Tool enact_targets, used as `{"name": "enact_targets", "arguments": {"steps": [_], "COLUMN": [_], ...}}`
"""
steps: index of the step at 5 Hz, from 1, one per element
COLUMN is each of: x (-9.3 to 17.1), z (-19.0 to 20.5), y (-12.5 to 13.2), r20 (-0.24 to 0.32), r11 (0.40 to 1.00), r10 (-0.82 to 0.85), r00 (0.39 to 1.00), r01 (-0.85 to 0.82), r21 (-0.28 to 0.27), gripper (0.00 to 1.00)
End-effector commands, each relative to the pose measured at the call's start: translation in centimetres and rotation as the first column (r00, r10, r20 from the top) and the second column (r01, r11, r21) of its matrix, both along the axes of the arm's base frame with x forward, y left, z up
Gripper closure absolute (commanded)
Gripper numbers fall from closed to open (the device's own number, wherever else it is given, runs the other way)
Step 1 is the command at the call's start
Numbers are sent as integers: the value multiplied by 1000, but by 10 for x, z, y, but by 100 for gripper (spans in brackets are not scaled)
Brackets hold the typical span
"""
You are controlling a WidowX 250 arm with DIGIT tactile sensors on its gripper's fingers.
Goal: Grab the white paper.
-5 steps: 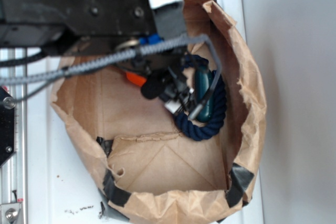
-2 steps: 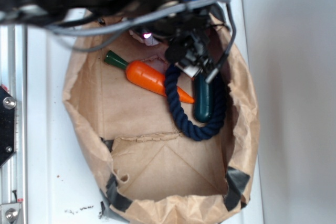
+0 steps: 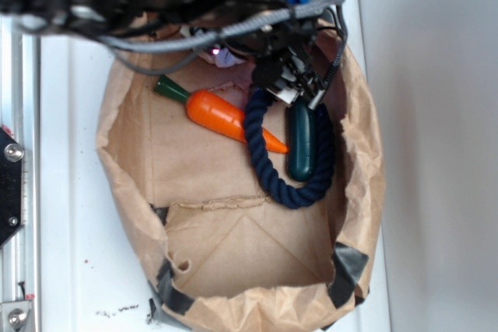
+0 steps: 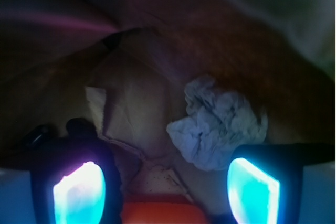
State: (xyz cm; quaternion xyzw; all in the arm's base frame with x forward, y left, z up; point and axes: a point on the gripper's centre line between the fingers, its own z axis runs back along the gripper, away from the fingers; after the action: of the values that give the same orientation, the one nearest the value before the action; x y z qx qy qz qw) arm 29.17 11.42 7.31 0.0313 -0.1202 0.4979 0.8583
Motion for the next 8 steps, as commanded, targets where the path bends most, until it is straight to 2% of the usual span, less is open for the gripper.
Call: {"name": "enact_targets", "arguments": {"steps": [1,4,5,6,7,8], "x": [1,1,-14,-33,-31,-22], "z": [20,20,19,21,22,11], "y": [2,2,0,-13,-14,-13], "r20": [60,60,105,199,211,188], "r11": [995,995,990,985,982,974], "r10": [94,94,132,168,188,227], "r00": [994,994,986,965,959,956], "r01": [-95,-95,-127,-158,-177,-225], "r21": [6,6,-56,-62,-72,-34], "gripper": [0,0,0,0,0,0]}}
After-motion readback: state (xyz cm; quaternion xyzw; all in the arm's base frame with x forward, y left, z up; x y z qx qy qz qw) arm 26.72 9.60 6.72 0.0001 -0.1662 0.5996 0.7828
